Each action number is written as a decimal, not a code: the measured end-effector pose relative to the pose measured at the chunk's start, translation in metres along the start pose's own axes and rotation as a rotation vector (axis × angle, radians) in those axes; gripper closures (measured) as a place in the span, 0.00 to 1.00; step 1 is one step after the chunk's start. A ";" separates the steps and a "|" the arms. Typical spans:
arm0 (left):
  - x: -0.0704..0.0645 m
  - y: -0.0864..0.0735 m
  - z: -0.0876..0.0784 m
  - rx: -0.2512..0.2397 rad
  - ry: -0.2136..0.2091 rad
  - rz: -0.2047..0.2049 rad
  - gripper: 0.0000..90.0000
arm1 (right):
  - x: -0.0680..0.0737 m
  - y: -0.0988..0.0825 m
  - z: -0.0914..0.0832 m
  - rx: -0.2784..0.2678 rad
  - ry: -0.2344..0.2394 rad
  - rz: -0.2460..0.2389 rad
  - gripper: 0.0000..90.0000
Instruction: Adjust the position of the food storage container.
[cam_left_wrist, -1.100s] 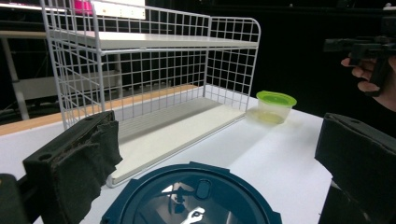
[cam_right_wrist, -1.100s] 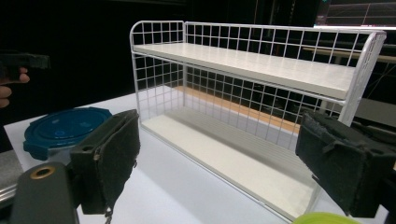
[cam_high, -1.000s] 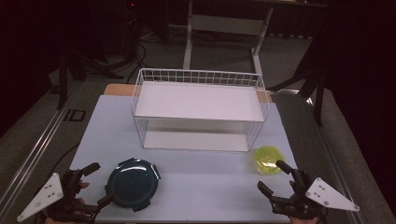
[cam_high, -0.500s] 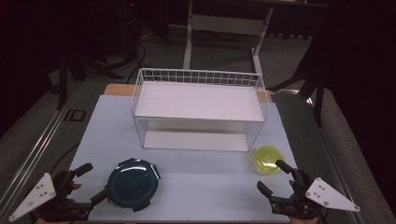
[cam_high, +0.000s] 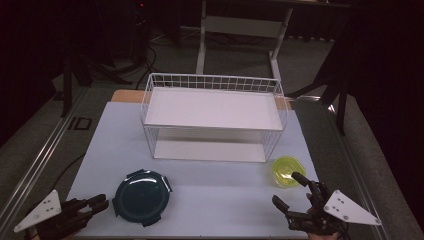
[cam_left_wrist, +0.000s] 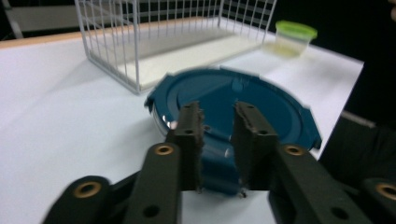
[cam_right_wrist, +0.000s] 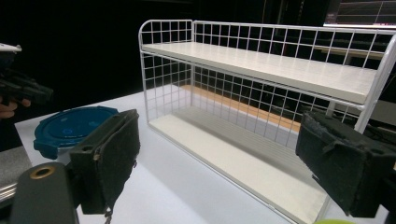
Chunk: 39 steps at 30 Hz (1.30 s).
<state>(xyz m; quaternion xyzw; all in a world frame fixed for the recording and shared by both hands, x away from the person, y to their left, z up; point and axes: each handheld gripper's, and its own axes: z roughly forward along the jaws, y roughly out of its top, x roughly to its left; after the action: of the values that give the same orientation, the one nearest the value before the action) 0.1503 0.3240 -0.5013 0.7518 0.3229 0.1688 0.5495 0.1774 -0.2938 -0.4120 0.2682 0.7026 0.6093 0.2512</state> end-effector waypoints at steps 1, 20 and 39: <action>0.000 -0.002 0.001 0.016 -0.005 0.011 0.92 | 0.000 0.000 0.000 -0.002 0.004 0.002 0.15; 0.006 -0.019 0.018 0.197 0.011 0.032 1.00 | -0.003 -0.001 0.000 -0.009 0.002 0.009 0.15; 0.017 -0.016 0.037 0.237 0.026 -0.006 1.00 | -0.003 -0.003 0.000 -0.003 0.006 0.012 0.15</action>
<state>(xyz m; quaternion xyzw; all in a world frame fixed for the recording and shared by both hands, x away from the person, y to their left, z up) 0.1802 0.3116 -0.5303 0.8083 0.3501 0.1375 0.4529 0.1796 -0.2967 -0.4145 0.2705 0.7009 0.6126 0.2457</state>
